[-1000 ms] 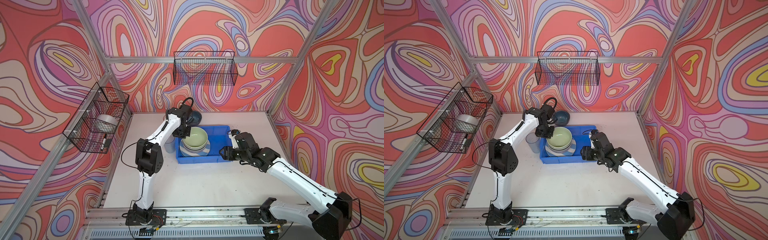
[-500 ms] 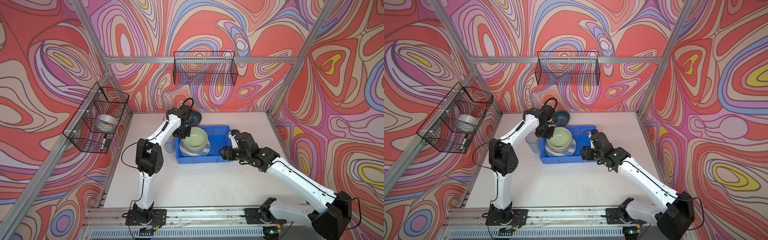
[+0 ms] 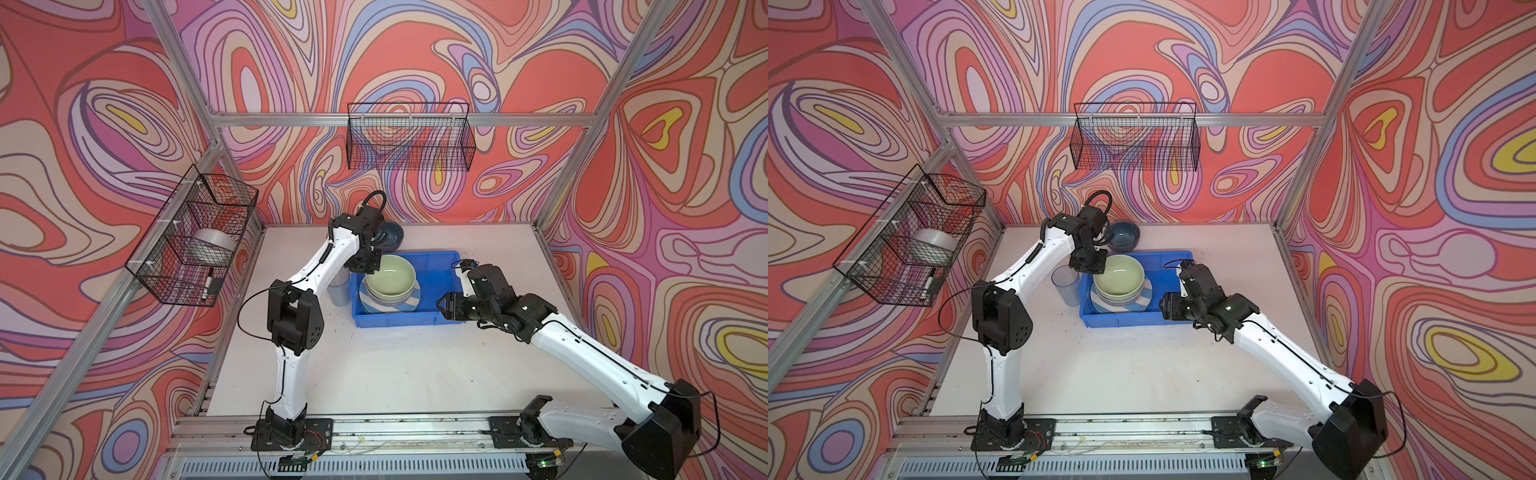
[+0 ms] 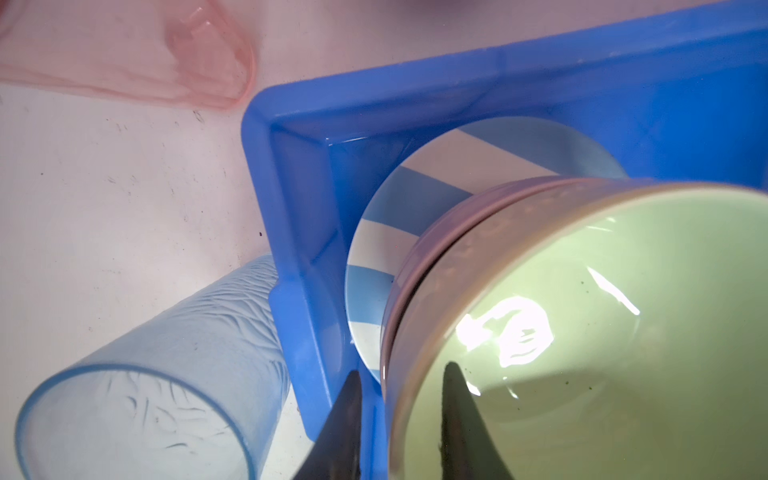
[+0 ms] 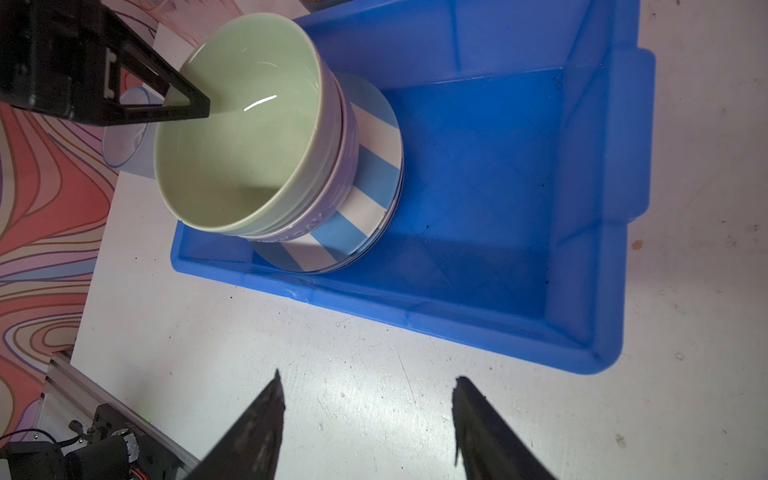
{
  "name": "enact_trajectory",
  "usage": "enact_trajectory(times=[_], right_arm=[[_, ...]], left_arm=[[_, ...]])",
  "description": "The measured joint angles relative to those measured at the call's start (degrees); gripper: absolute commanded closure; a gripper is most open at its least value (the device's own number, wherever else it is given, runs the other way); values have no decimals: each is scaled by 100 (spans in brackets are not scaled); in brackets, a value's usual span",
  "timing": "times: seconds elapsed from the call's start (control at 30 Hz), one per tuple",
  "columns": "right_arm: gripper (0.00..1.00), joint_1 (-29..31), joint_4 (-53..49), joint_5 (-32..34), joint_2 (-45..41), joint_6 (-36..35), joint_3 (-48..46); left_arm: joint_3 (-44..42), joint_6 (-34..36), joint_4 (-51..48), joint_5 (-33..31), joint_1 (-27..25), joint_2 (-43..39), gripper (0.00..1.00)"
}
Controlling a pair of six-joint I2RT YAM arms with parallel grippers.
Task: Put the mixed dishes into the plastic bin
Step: 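Lower the green bowl into the pink bowl and open the left gripper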
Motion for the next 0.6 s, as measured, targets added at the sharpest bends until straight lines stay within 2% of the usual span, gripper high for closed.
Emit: enact_trajectory(times=[0.23,0.4,0.6], right_arm=[[35,0,28,-37,28,-2,2],[35,0,63,-79,35,-2,7],[35,0,74,-94,37,-7,35]], left_arm=[[68,-20,-81,-22,33,-372,61],[87,-20,-225,-20,234,-815,61],[-273,-22,-243,42,850,-1462,64]])
